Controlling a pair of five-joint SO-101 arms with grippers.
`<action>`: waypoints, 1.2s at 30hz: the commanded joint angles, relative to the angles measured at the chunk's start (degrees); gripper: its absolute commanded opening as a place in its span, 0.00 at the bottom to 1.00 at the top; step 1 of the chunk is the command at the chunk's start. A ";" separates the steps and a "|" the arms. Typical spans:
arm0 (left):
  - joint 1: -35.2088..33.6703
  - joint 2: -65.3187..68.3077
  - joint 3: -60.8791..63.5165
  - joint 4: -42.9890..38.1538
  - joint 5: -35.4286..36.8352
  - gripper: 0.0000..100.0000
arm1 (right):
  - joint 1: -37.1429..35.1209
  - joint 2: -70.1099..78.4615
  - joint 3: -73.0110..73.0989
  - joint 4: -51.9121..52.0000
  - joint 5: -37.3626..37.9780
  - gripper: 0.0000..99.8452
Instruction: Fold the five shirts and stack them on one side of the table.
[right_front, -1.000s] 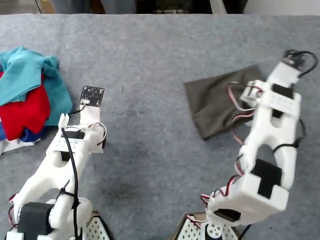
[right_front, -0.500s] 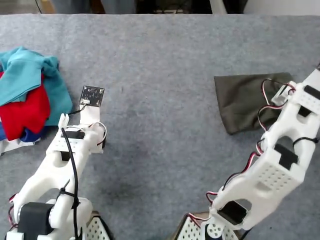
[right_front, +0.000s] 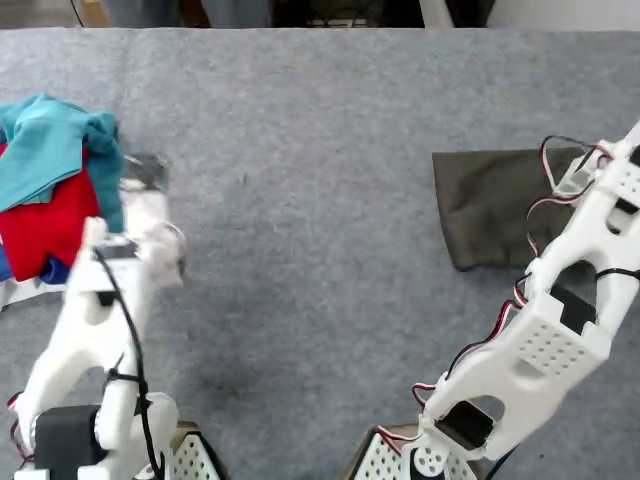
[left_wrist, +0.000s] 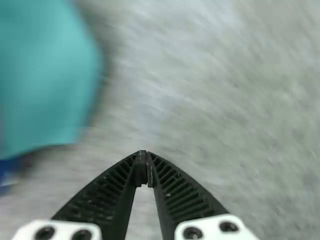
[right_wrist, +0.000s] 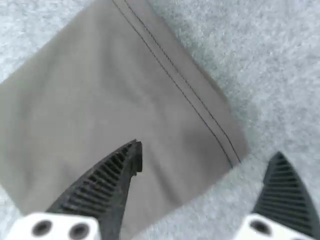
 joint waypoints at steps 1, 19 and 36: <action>-7.60 -1.67 -19.65 13.98 -1.05 0.05 | 0.09 -1.10 -9.71 7.21 0.70 0.33; -17.98 25.23 -50.15 0.00 2.81 0.26 | -12.48 -1.10 -28.26 25.32 -2.55 0.09; -7.60 31.12 -85.23 24.18 2.55 0.03 | -13.01 -1.19 -28.26 26.46 -7.47 0.09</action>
